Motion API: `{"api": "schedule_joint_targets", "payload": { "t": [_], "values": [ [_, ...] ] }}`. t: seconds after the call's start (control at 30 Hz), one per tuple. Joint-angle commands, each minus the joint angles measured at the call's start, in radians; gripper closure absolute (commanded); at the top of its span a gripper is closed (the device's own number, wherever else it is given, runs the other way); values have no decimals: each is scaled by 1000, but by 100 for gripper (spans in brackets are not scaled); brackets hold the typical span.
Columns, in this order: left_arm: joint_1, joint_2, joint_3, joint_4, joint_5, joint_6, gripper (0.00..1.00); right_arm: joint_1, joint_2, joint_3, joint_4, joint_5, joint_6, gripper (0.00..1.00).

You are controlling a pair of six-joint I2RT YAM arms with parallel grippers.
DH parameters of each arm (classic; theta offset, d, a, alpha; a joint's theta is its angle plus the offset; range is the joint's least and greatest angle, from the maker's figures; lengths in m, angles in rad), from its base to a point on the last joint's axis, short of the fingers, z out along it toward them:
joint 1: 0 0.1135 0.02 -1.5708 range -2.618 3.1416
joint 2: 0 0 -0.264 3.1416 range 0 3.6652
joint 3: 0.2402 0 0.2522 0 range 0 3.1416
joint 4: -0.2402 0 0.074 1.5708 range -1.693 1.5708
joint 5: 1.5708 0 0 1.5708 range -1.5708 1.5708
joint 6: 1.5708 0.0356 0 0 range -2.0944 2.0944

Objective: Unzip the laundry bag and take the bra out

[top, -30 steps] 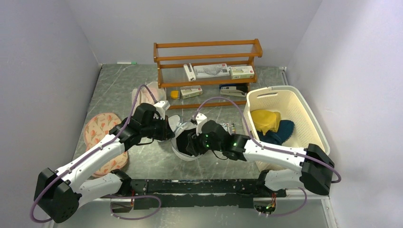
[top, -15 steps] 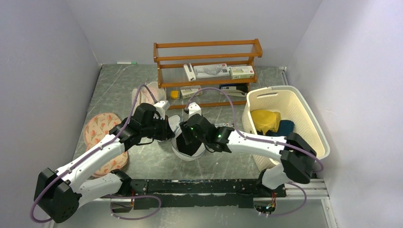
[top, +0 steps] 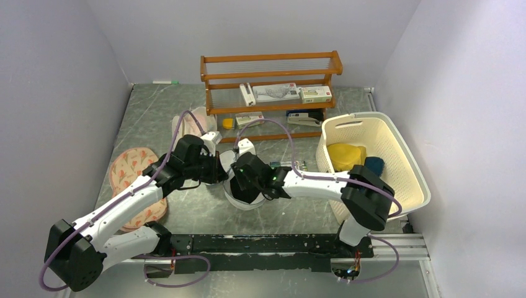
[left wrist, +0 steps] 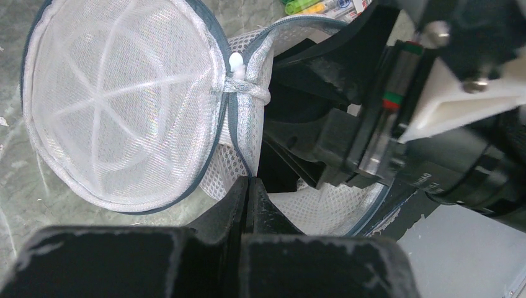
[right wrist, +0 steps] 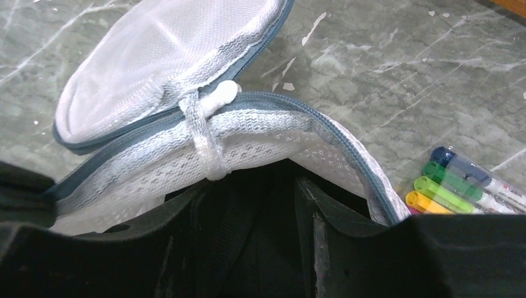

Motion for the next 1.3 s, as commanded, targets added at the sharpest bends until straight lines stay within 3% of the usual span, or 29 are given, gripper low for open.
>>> {"api": "schedule_joint_targets", "payload": {
  "t": [0.0,0.13,0.4,0.83,1.27],
  "values": [
    [-5,-11,-3,31,-12,-5,93,2,35,1,64,66,1,54],
    [-4,-9,-2,30,-12,-5,93,3,65,-10,108,97,9,62],
    [-6,-17,-2,25,-16,-5,93,3,56,14,66,134,38,99],
    [-8,-20,-3,30,-30,-8,93,3,-364,-161,172,-127,37,100],
    [-9,-16,0,26,-23,-10,93,2,-555,-32,150,-131,11,100]
  ]
}}
